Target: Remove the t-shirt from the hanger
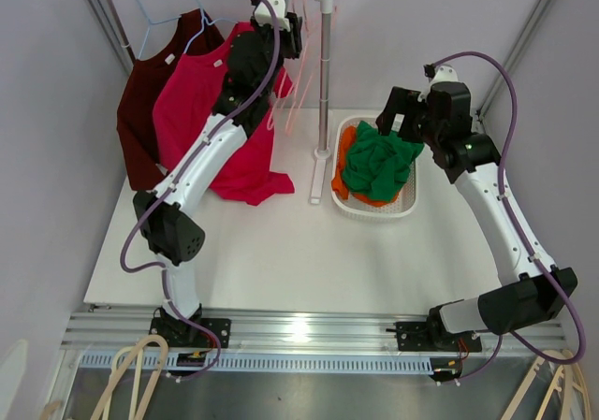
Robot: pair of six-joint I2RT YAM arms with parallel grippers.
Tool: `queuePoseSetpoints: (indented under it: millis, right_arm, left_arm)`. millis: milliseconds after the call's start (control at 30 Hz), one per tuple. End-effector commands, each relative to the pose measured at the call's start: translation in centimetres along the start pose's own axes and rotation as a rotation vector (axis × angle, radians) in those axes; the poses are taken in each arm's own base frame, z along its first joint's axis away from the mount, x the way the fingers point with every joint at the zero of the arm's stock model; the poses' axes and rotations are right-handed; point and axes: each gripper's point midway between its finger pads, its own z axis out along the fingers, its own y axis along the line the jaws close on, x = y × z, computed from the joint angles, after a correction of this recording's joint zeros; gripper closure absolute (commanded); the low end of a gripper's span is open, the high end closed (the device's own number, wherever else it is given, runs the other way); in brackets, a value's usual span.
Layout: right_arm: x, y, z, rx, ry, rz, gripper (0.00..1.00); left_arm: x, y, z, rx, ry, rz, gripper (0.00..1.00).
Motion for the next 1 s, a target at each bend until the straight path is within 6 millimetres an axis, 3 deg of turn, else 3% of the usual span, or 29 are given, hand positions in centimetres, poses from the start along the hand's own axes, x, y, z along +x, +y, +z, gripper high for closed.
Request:
queuePoseSetpoints:
  millis: [0, 33, 67, 100, 133, 167, 233, 367, 467, 567, 667, 733, 833, 867, 967]
  right_arm:
    - [-1.0, 0.5, -0.5, -0.024, -0.037, 0.012, 0.01]
    - [-1.0, 0.5, -0.5, -0.026, -0.037, 0.014, 0.00]
    - [-1.0, 0.5, -0.5, -0.026, -0.037, 0.015, 0.00]
    - [-1.0, 0.5, -0.4, -0.026, -0.037, 0.015, 0.00]
    - [-0.8, 1.0, -0.5, -0.053, -0.026, 0.015, 0.01]
    - [-0.8, 1.0, -0.4, -0.054, -0.024, 0.018, 0.00]
    - [-0.7, 1.2, -0.5, -0.062, -0.019, 0.018, 0.00]
    - [-0.4, 1.8, -0.8, -0.098, -0.005, 0.029, 0.00]
    - [-0.2, 2.0, -1.2, -0.115, -0.002, 0.032, 0.00]
    - [-0.2, 2.3, -1.5, -0.130, 0.002, 0.030, 0.00]
    - [0.0, 2.4, -1.7, -0.135, 0.013, 0.019, 0.01]
    - [0.1, 2.4, -1.7, -0.139, 0.022, 0.012, 0.01]
    - [-0.1, 2.4, -1.9, -0.140, 0.017, 0.009, 0.00]
    - [-0.1, 2.5, -1.8, -0.143, 0.020, 0.012, 0.00]
    - [-0.5, 3.2, -2.0, -0.172, 0.016, 0.019, 0.00]
  left_arm:
    - [-6.9, 0.5, -2.1, 0.001, -0.090, -0.029, 0.57]
    - [-7.3, 0.7, -2.5, -0.008, -0.088, -0.030, 0.57]
    - [-6.5, 1.0, -2.9, -0.017, -0.064, -0.025, 0.57]
    - [-8.5, 1.4, -4.1, -0.021, -0.095, -0.022, 0.57]
    - [-9.2, 1.6, -4.7, -0.022, -0.107, -0.023, 0.57]
    - [-8.1, 1.7, -5.1, -0.022, -0.083, -0.018, 0.56]
    - [-10.4, 2.2, -6.7, -0.023, -0.108, -0.016, 0.56]
    - [-12.0, 3.1, -9.1, -0.034, -0.109, 0.012, 0.55]
    - [-13.0, 5.5, -10.3, -0.078, -0.101, 0.013, 0.49]
    - [-12.8, 6.9, -10.9, -0.058, -0.045, -0.016, 0.42]
    - [-11.4, 10.1, -10.6, -0.094, 0.015, -0.026, 0.35]
    - [-11.1, 11.1, -10.5, -0.104, 0.052, -0.013, 0.29]
    - [-8.3, 13.0, -9.7, -0.120, 0.113, -0.007, 0.21]
    - [-8.5, 13.9, -9.6, -0.125, 0.100, 0.001, 0.19]
    - [-6.7, 14.0, -9.0, -0.078, 0.108, 0.010, 0.16]
